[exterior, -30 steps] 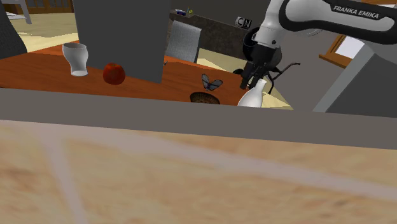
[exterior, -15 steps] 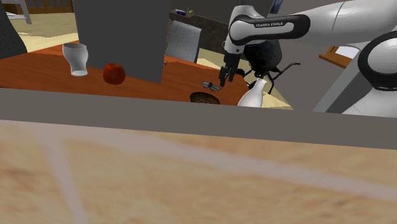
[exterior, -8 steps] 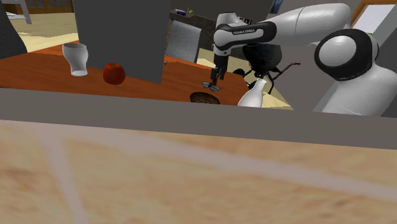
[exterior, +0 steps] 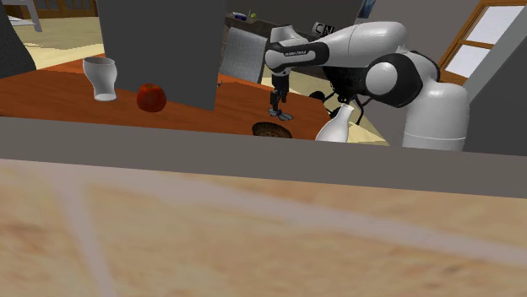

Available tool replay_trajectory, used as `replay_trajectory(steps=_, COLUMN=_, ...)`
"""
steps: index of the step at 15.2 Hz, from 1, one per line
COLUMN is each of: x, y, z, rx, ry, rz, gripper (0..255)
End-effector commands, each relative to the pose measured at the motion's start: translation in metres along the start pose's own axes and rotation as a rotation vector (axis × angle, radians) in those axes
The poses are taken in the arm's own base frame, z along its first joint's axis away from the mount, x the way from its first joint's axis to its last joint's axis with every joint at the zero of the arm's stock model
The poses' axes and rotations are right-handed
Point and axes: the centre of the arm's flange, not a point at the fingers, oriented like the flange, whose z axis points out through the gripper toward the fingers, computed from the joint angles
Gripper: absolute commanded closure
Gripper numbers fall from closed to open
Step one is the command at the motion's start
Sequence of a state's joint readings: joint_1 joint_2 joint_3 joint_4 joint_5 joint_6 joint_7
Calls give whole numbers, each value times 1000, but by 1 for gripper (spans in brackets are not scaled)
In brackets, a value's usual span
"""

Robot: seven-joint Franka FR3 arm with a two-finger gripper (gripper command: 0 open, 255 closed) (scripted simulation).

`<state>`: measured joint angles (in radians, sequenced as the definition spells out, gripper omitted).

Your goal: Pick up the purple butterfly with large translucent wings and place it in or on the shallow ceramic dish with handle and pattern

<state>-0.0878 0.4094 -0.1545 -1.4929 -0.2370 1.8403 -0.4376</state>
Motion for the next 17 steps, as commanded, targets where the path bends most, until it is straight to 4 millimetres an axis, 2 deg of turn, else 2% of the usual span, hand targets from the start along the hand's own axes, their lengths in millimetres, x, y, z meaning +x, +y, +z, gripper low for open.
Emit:
replay_trajectory(steps=1, x=22, y=11, z=7, rx=-22, ry=-8, rz=-20, gripper=0)
replay_trajectory(steps=2, x=23, y=11, z=8, rx=-23, ry=-8, rz=-21, gripper=0)
replay_trajectory(steps=9, x=23, y=12, z=48, rx=-23, ry=-8, rz=-21, gripper=0)
replay_trajectory(steps=17, x=23, y=12, z=48, rx=-23, ry=-8, rz=-21, gripper=0)
